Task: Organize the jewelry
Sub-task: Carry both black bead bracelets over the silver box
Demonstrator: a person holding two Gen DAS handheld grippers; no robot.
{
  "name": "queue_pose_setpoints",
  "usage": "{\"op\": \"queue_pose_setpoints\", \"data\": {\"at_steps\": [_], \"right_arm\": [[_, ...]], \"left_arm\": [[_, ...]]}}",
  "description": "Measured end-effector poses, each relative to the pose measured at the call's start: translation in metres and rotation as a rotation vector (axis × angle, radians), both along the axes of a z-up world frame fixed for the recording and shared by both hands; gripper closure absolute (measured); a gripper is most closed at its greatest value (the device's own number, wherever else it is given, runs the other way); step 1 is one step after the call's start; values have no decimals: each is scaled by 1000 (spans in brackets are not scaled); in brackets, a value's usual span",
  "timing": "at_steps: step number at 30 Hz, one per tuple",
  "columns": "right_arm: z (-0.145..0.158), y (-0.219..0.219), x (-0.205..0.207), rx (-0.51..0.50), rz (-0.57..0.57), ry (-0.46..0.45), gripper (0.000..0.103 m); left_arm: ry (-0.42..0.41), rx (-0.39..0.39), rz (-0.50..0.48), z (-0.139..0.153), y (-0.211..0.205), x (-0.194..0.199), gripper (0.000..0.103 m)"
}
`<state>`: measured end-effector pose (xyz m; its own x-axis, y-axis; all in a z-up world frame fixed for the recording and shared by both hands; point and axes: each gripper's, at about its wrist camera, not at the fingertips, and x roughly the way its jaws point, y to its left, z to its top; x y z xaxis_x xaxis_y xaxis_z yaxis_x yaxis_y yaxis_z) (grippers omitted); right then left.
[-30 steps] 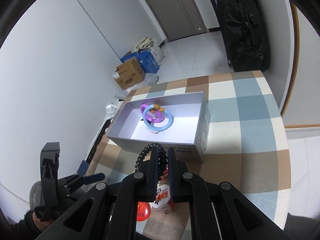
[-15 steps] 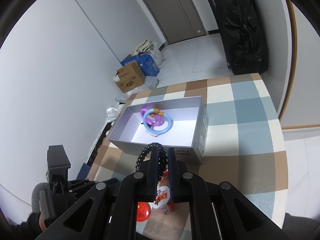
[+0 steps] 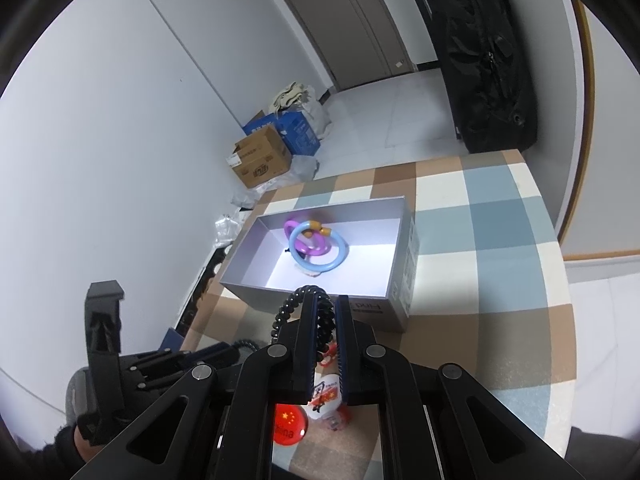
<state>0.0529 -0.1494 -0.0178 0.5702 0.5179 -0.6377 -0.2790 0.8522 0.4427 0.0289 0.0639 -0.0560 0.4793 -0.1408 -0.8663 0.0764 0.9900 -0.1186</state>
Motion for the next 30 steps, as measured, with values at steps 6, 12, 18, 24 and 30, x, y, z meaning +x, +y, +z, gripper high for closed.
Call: {"op": "queue_pose_setpoints", "data": {"at_steps": [6,12,18,24,30], "right_arm": [[7,1,3,11,-2,-23,95],[20,-5,15,36,-26,-69,95],[24,-8,37,55,-44,-66,95],[18,-6,59,68,-69,-36,95],[10,0,74,30,-76,-13,95]], "left_arm": [[-116,-113,79,24,10,7,97],[-163,-187,123,40,17,27,97],[-166,-197,94,46,4,50,97],[-163,-190,26,42,-17,69,97],[-124,-185,32,35,-20,81,97]]}}
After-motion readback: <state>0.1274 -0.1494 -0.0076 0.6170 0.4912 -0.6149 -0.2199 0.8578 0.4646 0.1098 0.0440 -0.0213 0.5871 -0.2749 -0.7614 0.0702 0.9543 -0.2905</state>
